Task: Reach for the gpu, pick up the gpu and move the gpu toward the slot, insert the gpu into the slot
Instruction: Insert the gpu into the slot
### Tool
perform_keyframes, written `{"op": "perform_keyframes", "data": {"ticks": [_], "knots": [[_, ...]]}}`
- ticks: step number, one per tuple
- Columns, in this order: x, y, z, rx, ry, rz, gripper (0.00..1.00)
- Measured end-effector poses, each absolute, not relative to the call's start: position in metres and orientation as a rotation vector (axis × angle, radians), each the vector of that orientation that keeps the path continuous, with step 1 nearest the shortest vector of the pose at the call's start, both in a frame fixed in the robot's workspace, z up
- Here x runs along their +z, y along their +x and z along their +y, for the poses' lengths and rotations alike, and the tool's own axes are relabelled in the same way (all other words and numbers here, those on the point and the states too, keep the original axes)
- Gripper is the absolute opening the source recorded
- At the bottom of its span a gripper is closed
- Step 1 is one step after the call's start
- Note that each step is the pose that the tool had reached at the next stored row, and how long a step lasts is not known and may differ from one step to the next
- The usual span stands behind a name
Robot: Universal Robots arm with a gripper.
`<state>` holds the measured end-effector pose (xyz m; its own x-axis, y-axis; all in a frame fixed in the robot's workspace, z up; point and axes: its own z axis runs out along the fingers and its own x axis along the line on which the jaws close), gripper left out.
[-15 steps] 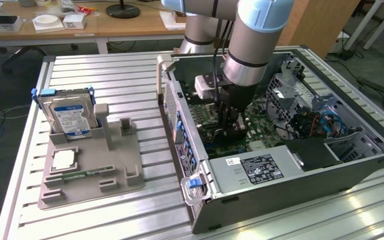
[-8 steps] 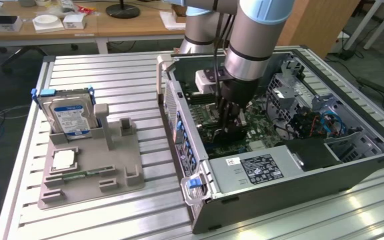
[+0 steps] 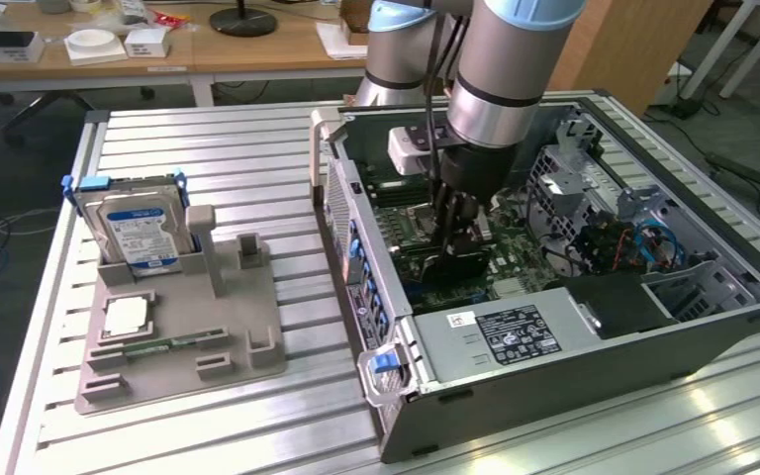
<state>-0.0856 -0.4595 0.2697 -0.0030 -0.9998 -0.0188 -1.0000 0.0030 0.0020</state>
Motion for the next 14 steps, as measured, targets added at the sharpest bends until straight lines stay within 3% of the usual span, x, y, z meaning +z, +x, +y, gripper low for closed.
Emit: {"op": "perform_keyframes", "data": {"ticks": [1,3,5,7,14], "knots": [[0.2697,-0.0856,-0.4595,0.023,-2.21,2.216,0.25],[0.2697,-0.0856,-0.4595,0.023,-2.21,2.216,0.25],[0.2698,-0.0856,-0.4595,0.023,-2.21,2.216,0.14],[0.2698,-0.0856,-0.4595,0.023,-2.21,2.216,0.1],[0.2698,-0.0856,-0.4595,0.023,-2.21,2.216,0.1]]}}
